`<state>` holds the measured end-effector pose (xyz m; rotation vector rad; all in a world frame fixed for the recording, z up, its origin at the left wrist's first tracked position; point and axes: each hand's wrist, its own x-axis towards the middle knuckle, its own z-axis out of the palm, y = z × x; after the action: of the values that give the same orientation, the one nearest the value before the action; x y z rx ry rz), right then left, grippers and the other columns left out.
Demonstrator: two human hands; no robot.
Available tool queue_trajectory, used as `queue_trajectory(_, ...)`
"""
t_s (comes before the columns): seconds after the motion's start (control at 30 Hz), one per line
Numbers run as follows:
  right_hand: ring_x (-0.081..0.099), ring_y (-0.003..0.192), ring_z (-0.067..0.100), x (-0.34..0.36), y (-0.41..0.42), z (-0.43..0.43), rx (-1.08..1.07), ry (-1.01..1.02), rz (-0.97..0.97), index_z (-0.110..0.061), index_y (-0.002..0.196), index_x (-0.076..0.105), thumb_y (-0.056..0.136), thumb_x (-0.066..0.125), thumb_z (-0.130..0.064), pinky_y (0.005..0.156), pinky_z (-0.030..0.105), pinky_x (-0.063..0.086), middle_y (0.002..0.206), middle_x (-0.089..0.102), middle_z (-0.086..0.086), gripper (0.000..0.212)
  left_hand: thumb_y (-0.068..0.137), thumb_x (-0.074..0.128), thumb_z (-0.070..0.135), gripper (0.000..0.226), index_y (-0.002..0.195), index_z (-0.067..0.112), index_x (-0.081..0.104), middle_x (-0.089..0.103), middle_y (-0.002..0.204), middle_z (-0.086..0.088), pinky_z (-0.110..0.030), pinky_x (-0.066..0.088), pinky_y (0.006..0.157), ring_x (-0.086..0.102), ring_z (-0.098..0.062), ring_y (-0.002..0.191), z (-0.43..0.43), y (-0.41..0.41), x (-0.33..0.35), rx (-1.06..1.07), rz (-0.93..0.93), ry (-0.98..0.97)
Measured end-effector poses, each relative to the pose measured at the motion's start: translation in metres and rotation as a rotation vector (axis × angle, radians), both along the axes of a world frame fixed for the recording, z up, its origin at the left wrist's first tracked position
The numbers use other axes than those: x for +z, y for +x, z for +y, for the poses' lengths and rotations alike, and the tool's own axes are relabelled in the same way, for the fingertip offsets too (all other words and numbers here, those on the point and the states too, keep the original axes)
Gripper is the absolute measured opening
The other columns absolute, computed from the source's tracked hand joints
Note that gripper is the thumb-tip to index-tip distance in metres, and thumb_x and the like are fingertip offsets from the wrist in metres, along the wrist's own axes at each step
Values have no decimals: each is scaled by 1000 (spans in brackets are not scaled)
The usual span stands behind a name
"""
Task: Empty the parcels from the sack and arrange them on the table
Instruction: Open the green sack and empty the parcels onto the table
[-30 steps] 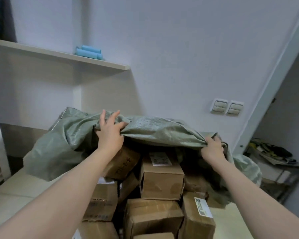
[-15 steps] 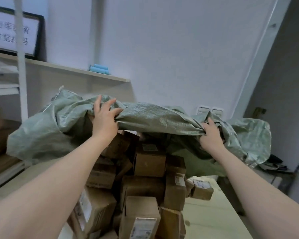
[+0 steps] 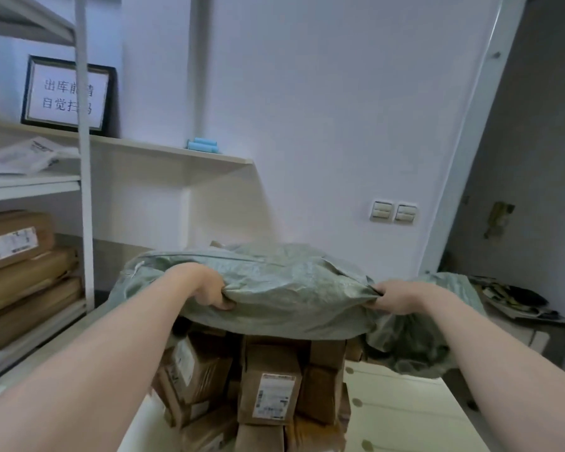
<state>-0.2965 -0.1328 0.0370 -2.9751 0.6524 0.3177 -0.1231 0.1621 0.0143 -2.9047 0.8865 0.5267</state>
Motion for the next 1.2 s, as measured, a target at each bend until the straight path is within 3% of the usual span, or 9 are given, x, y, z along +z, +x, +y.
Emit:
queue_trajectory(0.17, 56, 107, 29, -7, 49, -19, -164, -137, -199, -18, 111, 60, 93, 40, -63, 98, 42, 43, 120, 62, 9, 53, 84, 53, 70, 82, 144, 14, 45, 49, 142, -5, -39, 39, 108, 50, -27, 124, -2, 42, 6, 46, 35, -27)
queue_trajectory(0.33, 26, 136, 41, -2, 120, -11, -377, -316, -329, -19, 131, 46, 94, 38, -62, 103, 76, 10, 141, 32, 17, 57, 90, 46, 66, 79, 140, 5, 44, 50, 140, -11, -34, 41, 99, 51, -29, 123, -9, 97, 17, 93, -140, -78)
queue_trajectory(0.47, 34, 135, 34, -9, 192, -19, -334, -420, -443, -20, 141, 31, 91, 46, -61, 108, 72, 7, 150, 18, 13, 66, 83, 63, 61, 72, 128, 10, 41, 53, 127, -13, -39, 47, 89, 53, -31, 114, -9, 169, 9, 203, -410, -413)
queue_trajectory(0.63, 40, 135, 28, -37, 279, -38, -258, -362, -533, -19, 146, 17, 90, 54, -56, 115, 54, 14, 158, -3, 9, 77, 79, 65, 63, 89, 149, 30, 21, 16, 152, -7, -60, 31, 108, 17, -29, 142, -23, 271, -28, 234, -396, -777)
queue_trajectory(0.77, 32, 141, 25, -74, 320, -57, -269, -284, -389, -17, 147, 19, 96, 35, -59, 114, 50, 17, 161, 5, 6, 68, 82, 44, 77, 83, 150, 50, 4, -10, 160, 12, -74, 4, 107, -18, -21, 148, -49, 326, -75, 145, -217, -660)
queue_trajectory(0.87, 38, 137, 24, -99, 334, -73, -244, -60, -193, -25, 144, 36, 98, 20, -62, 113, 50, 21, 152, 37, 4, 61, 79, 27, 86, 74, 146, 58, 10, -1, 162, 13, -69, 0, 112, -10, -20, 150, -68, 353, -113, 80, -32, -606)
queue_trajectory(1.0, 45, 132, 29, -114, 340, -89, -277, 62, -94, -28, 146, 37, 95, 18, -68, 111, 47, 32, 146, 47, 8, 68, 73, 24, 88, 84, 149, 52, 16, 14, 162, -1, -48, 11, 120, 9, -22, 150, -85, 364, -137, 27, 101, -714)
queue_trajectory(1.1, 46, 125, 37, -110, 347, -86, -304, -114, -268, -16, 135, 49, 95, 40, -57, 105, 47, 38, 139, 48, 15, 58, 73, 22, 92, 80, 146, 59, 11, 7, 163, 7, -66, 9, 113, 0, -23, 150, -87, 363, -137, 74, 14, -635)
queue_trajectory(1.2, 48, 119, 40, -89, 362, -46, -170, -171, -771, -10, 127, 56, 91, 60, -33, 102, 45, 39, 130, 53, 18, 43, 80, 33, 83, 77, 148, 52, 14, -2, 161, 5, -72, 8, 108, -7, -24, 149, -86, 349, -128, 173, -157, -597)
